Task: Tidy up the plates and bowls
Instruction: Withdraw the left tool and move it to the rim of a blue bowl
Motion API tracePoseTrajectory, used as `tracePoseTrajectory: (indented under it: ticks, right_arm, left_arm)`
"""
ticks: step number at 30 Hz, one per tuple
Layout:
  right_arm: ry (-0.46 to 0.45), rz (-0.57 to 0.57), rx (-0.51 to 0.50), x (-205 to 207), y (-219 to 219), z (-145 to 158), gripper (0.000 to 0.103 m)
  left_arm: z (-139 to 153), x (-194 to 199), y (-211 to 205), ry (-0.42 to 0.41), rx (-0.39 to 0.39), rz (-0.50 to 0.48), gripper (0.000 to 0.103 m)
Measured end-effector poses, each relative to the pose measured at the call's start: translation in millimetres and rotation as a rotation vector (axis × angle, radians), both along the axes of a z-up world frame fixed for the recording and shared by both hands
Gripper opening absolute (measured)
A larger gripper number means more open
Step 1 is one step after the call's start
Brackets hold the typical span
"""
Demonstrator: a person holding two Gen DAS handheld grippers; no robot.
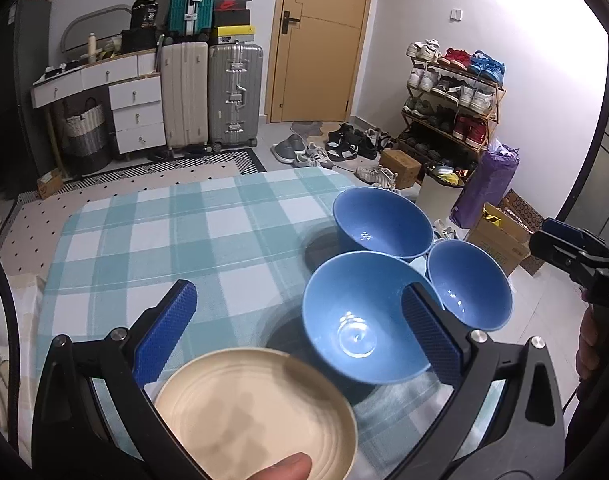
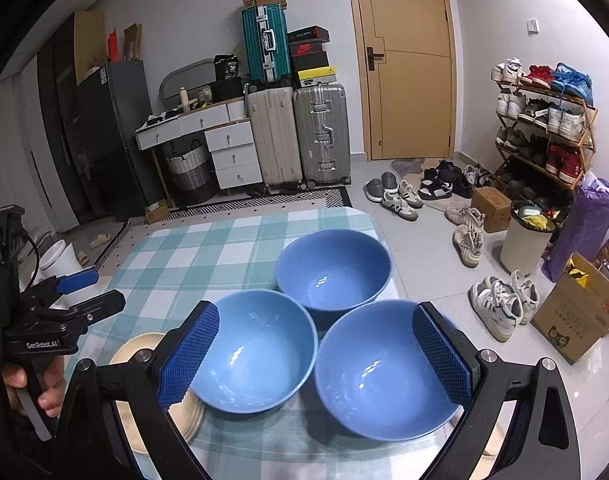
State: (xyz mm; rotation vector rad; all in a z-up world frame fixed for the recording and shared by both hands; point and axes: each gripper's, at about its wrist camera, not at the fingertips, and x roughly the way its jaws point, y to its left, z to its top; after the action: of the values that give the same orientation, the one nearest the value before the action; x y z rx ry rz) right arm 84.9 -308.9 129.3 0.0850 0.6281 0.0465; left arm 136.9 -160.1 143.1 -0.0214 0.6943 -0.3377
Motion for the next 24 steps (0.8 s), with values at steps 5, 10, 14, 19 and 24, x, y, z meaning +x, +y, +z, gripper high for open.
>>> tracePoseTrajectory:
  ticks: [5, 10, 14, 19, 24]
  right_arm:
    - [-0.003, -0.037, 0.015, 11.3, -20.1, 3.7, 0.099]
    - [0.019, -0.066, 0.011, 25.8, -33.2, 0.6, 0.099]
    - [0.030, -0.082, 0.010, 37.5, -40.8, -2.1, 0.099]
    - [0.053, -0.082, 0.019, 53.8, -49.0, -7.3, 0.099]
    - [0.058, -0.090, 0.023, 69.0, -61.3, -8.2, 0.099]
  left_arm:
    - [-8.5, 29.0, -13.5, 0.022, -0.004, -0.015, 0.102]
    - [-16.6, 60.5, -25.1, 0.044, -0.007, -0.020, 0.102]
    - [-21.7, 83.7, -32.7, 0.056, -0.008, -0.025, 0.102]
    - [-30.2, 111.8, -43.8, 0.082, -0.006, -0.037, 0.102]
    - [-38.6, 133.4, -53.3, 0.092, 0.007, -0.031, 0.102]
